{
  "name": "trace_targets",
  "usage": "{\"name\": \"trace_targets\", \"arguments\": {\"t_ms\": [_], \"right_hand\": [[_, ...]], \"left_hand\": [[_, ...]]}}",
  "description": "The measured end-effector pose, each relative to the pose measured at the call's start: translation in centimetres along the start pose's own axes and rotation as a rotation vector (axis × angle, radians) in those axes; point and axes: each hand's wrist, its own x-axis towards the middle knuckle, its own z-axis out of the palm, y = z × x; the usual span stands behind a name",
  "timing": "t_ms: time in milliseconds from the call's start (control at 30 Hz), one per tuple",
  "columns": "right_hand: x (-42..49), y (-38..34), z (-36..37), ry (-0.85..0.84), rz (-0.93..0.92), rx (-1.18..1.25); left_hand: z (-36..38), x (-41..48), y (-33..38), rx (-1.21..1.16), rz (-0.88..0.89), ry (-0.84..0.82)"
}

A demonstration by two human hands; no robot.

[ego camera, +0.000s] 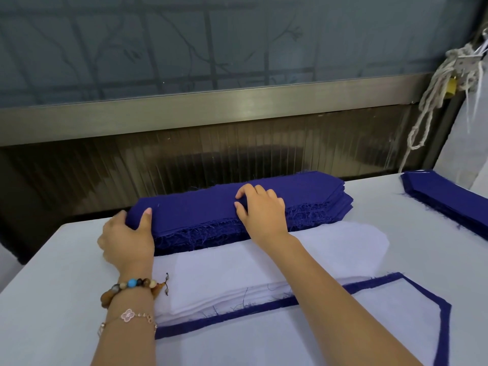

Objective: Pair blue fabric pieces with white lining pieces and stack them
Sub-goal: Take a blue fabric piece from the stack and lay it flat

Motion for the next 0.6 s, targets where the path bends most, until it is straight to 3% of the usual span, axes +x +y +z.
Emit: {"name": "trace_targets", "arguments": {"t_ms": [67,267,467,600], "right_hand": [[-0.01,0.02,0.02,0.004,0.0,-0.001],[-0.03,0.04,0.03,0.002,0.001,-0.002],[-0.11,-0.05,-0.05,0.001,0.001,-0.003],[-0.12,-0.09,-0.11,-0.004,0.003,-0.004]], "left_hand": [[0.12,0.09,-0.32,-0.012,-0.022,-0.037],[0.13,0.03,-0.4,-0.012,0.006,0.111],[0.17,0.3,-0.14,0.064,-0.006,0.124],[0.22,0.14,-0.12,-0.011,0.02,0.137]]}}
